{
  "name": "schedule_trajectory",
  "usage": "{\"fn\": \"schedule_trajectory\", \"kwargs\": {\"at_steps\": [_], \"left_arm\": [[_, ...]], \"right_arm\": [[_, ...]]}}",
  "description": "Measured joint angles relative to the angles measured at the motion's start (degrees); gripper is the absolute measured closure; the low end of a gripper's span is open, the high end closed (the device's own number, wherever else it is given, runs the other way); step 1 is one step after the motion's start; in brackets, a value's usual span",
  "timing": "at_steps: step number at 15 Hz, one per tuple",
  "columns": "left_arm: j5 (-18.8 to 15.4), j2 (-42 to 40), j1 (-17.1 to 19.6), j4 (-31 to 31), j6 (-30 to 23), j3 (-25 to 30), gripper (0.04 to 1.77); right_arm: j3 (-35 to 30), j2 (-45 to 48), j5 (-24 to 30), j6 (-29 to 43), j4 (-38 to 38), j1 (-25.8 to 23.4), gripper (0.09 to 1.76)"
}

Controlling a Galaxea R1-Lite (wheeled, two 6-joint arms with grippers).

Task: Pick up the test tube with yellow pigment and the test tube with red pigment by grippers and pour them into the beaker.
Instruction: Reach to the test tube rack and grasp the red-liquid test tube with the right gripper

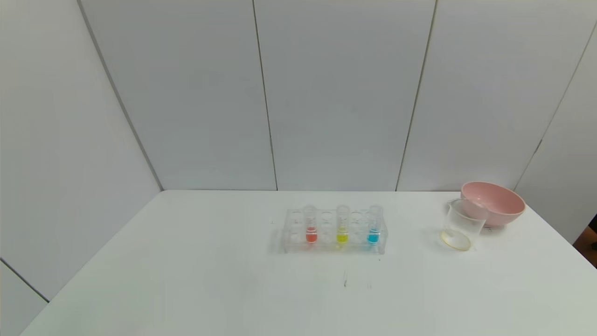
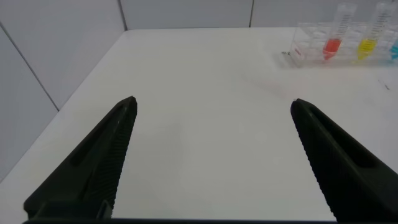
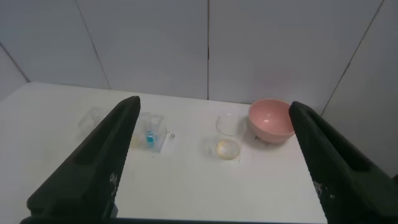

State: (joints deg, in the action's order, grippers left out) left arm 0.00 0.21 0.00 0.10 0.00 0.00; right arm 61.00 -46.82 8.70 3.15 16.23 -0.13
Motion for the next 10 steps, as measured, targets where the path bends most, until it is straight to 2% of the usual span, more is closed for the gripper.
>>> {"fn": "schedule_trajectory", "kwargs": {"at_steps": [2, 4, 7, 8, 10], "left_arm": [[0.0, 0.0, 0.0, 0.0, 0.0, 0.0, 0.05], [0.0, 0.0, 0.0, 0.0, 0.0, 0.0, 0.05], [0.0, 0.0, 0.0, -0.02, 0.0, 0.0, 0.05], [0.0, 0.0, 0.0, 0.0, 0.0, 0.0, 0.05], [0.0, 0.0, 0.0, 0.0, 0.0, 0.0, 0.05]], "right_arm": [[2.41, -6.6, -0.8, 1.41, -0.95, 3.19, 0.14], [3.28, -11.86, -5.27, 4.53, -1.95, 10.06, 0.14], [1.23, -17.48, -18.42, 10.92, -4.74, 24.53, 0.14], [-0.89, -19.02, -23.53, 12.62, -8.13, 30.09, 0.14], [-6.95, -22.88, -35.39, 14.67, -19.66, 40.57, 0.14]]}}
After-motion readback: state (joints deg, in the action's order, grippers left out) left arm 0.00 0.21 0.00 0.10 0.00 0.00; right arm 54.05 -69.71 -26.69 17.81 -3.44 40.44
